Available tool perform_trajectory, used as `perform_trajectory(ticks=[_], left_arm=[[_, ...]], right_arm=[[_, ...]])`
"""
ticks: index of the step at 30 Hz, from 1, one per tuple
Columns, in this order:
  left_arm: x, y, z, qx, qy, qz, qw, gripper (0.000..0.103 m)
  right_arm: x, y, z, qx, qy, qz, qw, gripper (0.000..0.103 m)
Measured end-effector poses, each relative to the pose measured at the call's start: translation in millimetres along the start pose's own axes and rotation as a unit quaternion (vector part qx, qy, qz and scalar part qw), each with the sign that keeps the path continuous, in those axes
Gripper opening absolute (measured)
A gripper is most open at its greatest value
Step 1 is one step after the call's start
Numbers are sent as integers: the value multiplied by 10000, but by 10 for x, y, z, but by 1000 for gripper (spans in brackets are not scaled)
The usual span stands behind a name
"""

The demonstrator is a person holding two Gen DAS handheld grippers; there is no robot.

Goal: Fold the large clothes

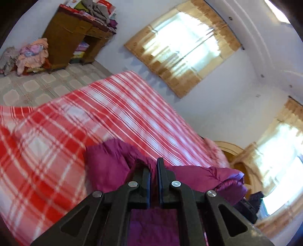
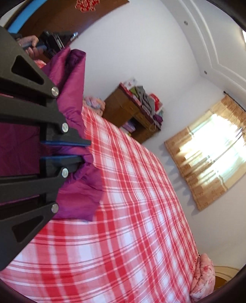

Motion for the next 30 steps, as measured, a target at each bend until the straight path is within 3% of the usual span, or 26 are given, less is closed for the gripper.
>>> perform_trajectory(ticks=[5,11,14,20,21,22,23,24,25,27,28,29,30], left_arm=[[224,-696,252,-53,-149,819,9965,5],[726,-1417,145,500,203,1521,9869,5],[925,-1586,52,800,439,1414,9857,6],[1059,-1501,88,989,979,982,9854,9],[1054,-1430,126,976,1036,933,9854,15],[1037,-1362,165,943,1048,897,9859,27],[995,-1253,221,869,982,879,9875,38],[943,-1163,274,777,865,934,9888,74],[892,-1111,331,698,755,1026,9894,102],[769,-899,435,391,459,1156,9915,102],[726,-830,475,324,359,1233,9912,102],[673,-762,500,257,271,1381,9897,102],[594,-715,504,185,155,1537,9878,102]], right_arm=[[-198,-708,288,83,288,-648,9974,11],[-504,-1488,32,517,721,-1671,9819,11],[-642,-1667,-106,616,652,-1895,9778,14],[-809,-1727,-148,795,167,-1786,9806,20],[-821,-1678,-127,820,84,-1741,9813,23],[-811,-1641,-109,821,35,-1696,9821,36],[-802,-1556,-77,775,-35,-1620,9837,65],[-788,-1469,-46,688,-74,-1593,9848,83],[-748,-1319,1,456,-82,-1600,9860,103],[-662,-1058,67,26,3,-1530,9882,103],[-579,-912,117,-127,132,-1547,9878,98],[-506,-828,153,-183,256,-1597,9867,81],[-439,-780,181,-192,369,-1610,9861,72]])
Point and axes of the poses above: each gripper's, at about its wrist camera, not at the fingertips, and y roughly against the way its jaws point, x to its left, z to its top, the point moved 1 cm from there along -y, roughly the way its jaws point
